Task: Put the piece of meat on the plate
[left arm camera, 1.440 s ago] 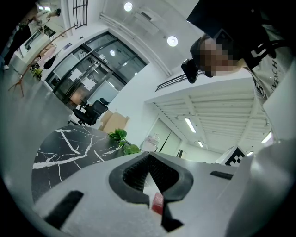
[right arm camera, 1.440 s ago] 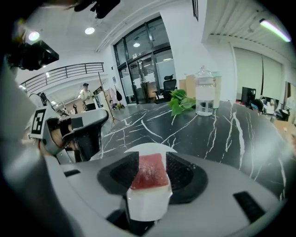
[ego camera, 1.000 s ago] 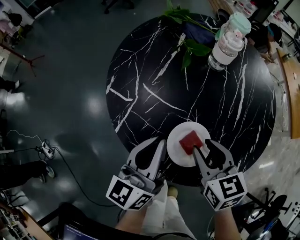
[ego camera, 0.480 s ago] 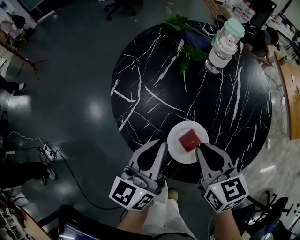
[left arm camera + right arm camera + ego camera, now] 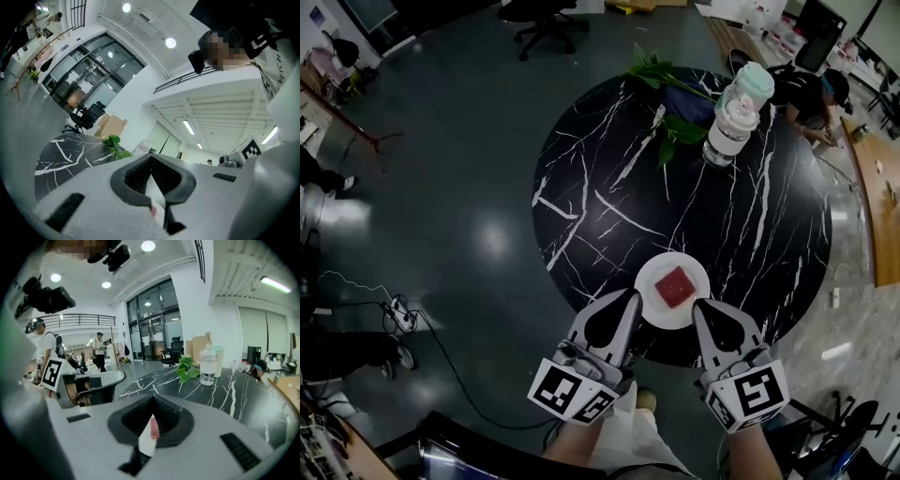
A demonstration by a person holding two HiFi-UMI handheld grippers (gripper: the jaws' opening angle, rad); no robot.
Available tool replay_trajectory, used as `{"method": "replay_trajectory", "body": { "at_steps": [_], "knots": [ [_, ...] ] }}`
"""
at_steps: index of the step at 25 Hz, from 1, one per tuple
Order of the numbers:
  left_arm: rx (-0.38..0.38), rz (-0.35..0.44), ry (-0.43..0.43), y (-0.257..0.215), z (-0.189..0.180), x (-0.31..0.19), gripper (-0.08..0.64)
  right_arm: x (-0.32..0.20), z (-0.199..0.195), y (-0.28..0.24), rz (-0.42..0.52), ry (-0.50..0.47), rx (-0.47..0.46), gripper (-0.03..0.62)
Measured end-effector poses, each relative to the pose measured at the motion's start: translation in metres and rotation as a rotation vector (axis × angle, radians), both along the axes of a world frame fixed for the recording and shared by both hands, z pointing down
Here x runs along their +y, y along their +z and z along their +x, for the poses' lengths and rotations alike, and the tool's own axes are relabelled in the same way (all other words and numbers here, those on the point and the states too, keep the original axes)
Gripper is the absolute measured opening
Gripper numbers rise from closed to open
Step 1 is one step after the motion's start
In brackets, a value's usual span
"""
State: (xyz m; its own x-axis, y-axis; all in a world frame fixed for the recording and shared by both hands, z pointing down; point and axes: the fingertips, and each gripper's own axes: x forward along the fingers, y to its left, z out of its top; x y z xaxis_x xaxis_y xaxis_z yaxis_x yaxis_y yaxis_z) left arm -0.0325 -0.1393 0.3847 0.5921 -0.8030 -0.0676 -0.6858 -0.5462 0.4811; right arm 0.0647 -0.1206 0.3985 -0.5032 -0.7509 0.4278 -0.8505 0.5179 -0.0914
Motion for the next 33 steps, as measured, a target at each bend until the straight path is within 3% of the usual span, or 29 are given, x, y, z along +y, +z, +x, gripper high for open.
{"method": "replay_trajectory", "body": {
  "at_steps": [9,33],
  "knots": [
    [0.022,-0.002,0.003,-0.021,0.004,0.005,0.008,0.008,-0.008,-0.026,0.056,-0.047,0.067,0.011],
    [0.004,-0.016,0.007,-0.024,0.013,0.011,0.008,0.019,-0.008,-0.027,0.036,-0.076,0.061,0.009]
  ]
}}
